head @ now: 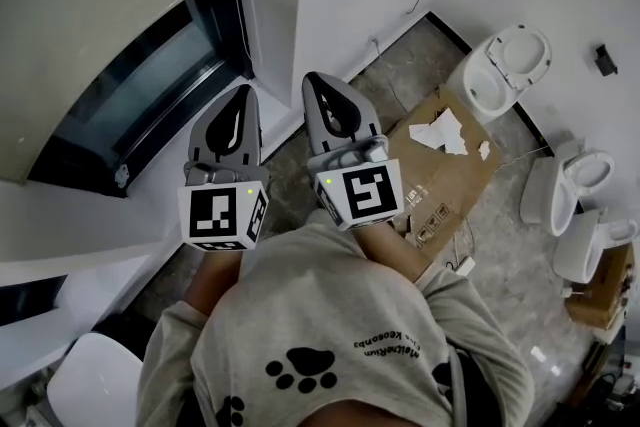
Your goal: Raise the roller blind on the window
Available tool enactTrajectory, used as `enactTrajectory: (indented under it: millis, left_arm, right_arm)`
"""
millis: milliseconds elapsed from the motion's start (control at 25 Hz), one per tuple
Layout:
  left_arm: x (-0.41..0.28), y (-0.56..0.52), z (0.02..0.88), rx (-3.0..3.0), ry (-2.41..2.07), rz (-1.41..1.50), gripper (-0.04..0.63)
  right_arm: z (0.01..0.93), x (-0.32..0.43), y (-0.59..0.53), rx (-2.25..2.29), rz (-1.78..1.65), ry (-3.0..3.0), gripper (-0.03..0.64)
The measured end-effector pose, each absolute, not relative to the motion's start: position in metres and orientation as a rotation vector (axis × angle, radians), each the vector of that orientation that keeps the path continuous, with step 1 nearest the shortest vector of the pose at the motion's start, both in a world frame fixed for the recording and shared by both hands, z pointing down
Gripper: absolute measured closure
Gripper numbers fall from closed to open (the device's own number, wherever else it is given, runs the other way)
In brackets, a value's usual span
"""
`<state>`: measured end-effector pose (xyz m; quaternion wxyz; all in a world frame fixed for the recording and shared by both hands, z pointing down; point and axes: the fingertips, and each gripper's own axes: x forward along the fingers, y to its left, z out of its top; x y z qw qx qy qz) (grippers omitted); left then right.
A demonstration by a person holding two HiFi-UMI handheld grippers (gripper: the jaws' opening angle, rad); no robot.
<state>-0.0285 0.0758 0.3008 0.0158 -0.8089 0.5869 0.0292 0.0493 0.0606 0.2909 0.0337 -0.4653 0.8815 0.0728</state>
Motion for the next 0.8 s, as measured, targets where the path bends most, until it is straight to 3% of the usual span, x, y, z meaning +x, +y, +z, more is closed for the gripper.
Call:
enactTrajectory:
  millis: [800]
  left_arm:
    - [-0.043,-0.031,0.312,-2.515,1.875,0.113,0.588]
  right_arm:
    - [0.298,0.018,-0.052,-1.294,0.23,2.779,0.606]
